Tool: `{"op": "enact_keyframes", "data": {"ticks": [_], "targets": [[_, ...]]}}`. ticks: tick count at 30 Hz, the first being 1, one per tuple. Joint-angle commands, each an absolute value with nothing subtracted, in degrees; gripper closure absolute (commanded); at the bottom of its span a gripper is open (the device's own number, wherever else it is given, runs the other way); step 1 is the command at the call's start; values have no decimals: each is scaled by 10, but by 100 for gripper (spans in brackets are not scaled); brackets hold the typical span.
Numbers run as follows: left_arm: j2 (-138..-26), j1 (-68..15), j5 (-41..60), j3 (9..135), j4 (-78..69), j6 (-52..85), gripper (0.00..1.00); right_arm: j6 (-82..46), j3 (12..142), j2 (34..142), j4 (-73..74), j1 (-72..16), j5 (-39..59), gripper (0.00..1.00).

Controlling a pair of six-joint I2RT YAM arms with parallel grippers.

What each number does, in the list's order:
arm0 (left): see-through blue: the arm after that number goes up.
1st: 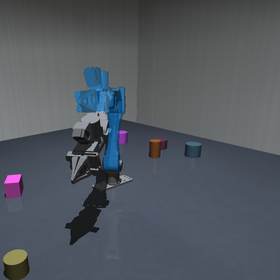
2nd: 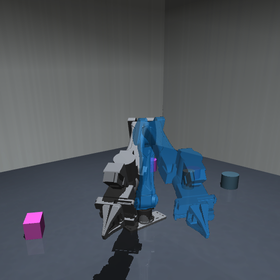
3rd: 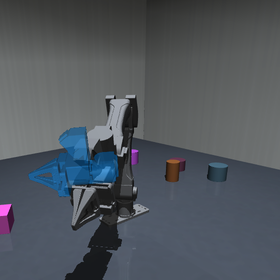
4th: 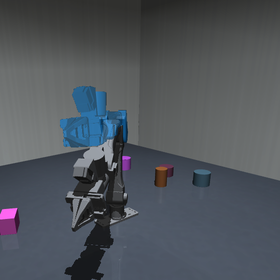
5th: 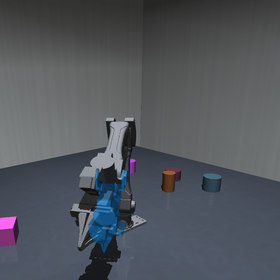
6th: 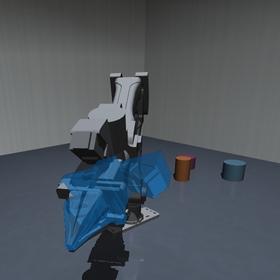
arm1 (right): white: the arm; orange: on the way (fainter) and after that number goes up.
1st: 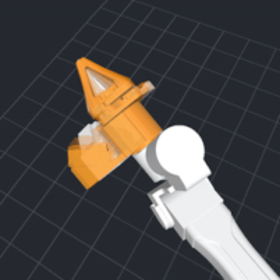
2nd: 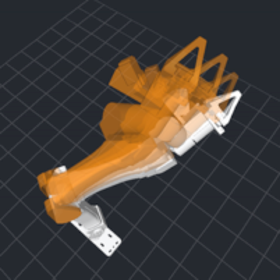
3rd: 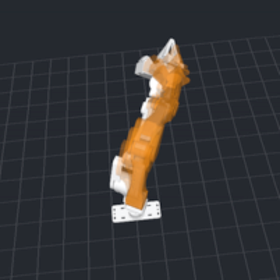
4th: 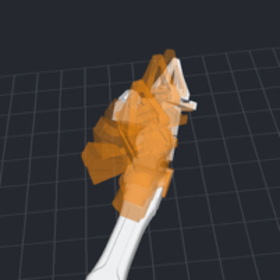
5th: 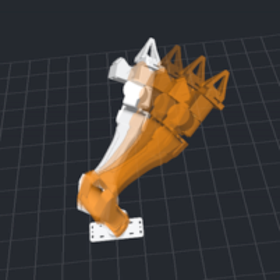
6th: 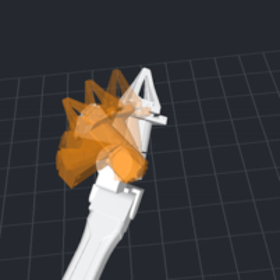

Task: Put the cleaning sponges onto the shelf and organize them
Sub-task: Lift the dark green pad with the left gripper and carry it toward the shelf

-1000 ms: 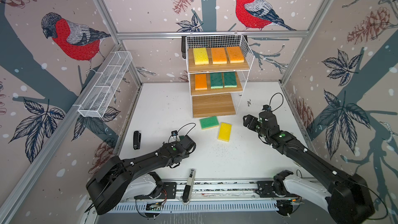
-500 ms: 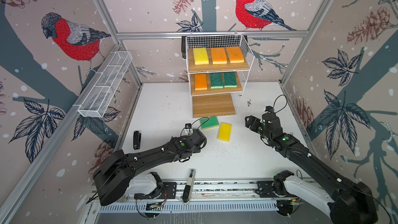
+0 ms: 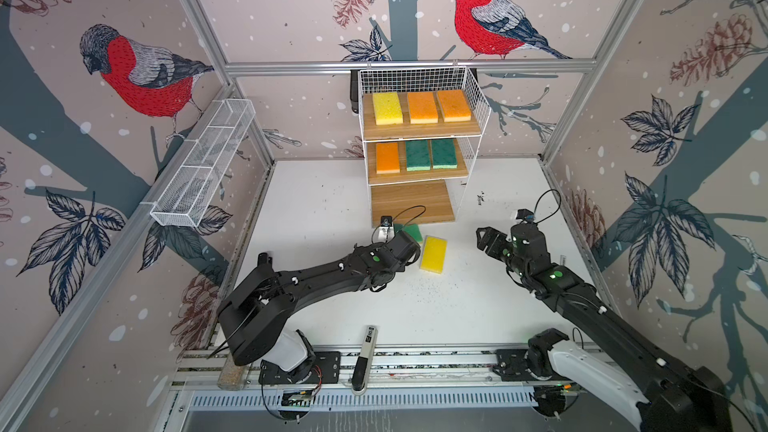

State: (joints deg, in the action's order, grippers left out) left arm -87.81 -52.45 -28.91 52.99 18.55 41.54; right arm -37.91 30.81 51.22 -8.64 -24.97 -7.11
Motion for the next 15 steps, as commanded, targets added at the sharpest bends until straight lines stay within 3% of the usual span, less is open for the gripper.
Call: {"op": "enact_keyframes", "data": {"ticks": [1,15], "targets": [[-902,-511,-313,548,146,378,43,-386,304,506,-77,-248,-69,13],[-972,-445,-291,569,16,283,43,-387,294,506,-75,-240,-64,12]]}}
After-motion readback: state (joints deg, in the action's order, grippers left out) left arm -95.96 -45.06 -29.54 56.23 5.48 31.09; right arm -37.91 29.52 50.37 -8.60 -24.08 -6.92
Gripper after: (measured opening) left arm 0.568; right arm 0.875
